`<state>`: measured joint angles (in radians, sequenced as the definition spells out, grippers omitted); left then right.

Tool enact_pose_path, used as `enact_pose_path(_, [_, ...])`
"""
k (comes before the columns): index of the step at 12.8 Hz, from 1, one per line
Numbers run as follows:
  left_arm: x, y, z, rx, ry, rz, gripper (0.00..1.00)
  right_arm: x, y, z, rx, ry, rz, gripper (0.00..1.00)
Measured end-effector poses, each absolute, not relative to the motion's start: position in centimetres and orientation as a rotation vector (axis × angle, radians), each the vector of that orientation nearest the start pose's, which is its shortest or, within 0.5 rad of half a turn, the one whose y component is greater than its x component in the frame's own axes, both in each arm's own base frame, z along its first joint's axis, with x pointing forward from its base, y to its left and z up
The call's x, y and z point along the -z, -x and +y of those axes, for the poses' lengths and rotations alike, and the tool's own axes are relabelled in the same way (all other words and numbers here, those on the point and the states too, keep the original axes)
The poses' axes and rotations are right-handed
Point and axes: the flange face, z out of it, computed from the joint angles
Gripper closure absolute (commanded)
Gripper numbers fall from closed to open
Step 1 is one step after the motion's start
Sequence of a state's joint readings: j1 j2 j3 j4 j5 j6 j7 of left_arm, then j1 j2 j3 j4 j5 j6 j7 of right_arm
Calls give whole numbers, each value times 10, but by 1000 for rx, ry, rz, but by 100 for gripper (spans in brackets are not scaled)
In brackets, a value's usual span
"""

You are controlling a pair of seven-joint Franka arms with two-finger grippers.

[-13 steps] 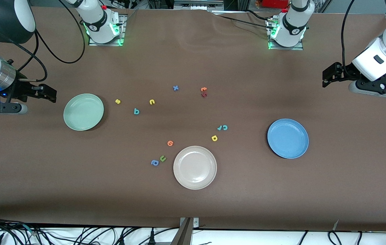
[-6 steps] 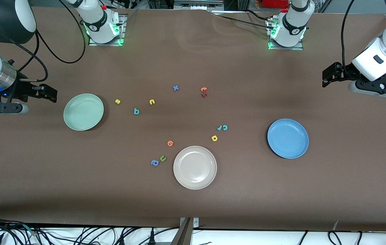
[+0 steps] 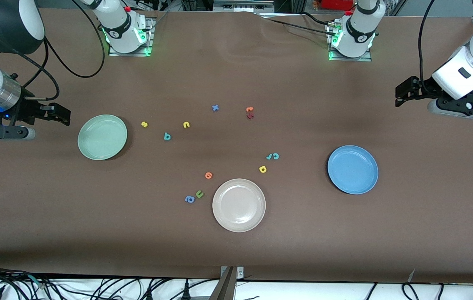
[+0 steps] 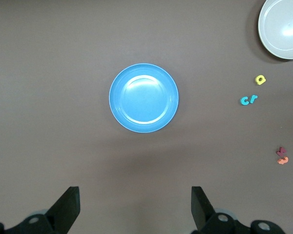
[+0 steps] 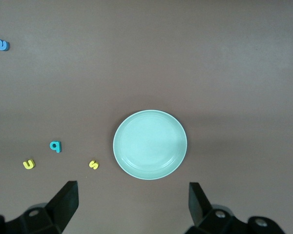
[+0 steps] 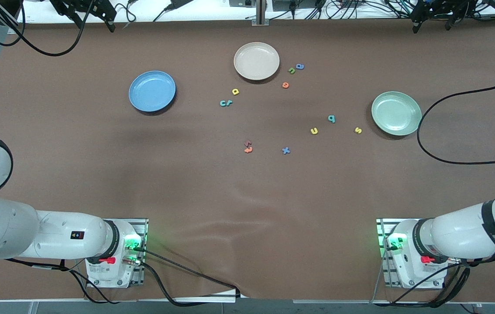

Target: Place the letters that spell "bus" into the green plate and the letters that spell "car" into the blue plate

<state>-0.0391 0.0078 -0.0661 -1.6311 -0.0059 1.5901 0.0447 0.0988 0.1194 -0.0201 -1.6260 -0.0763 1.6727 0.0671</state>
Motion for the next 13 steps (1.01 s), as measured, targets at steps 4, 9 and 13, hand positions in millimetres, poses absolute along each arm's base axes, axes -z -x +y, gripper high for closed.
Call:
enact_pose_path(4, [-593,-553,-58,-77,3137,232,0,-537,-589,39,-134,3223,-35,0])
enact_pose_path(9, [-593,-553,-58,-77,3137,232,0,-537,-589,39,-135,3223,-35,0])
enact_pose_path(13, [-593,-553,-58,-77,3137,232,0,-537,-589,39,-135,3223,-35,0])
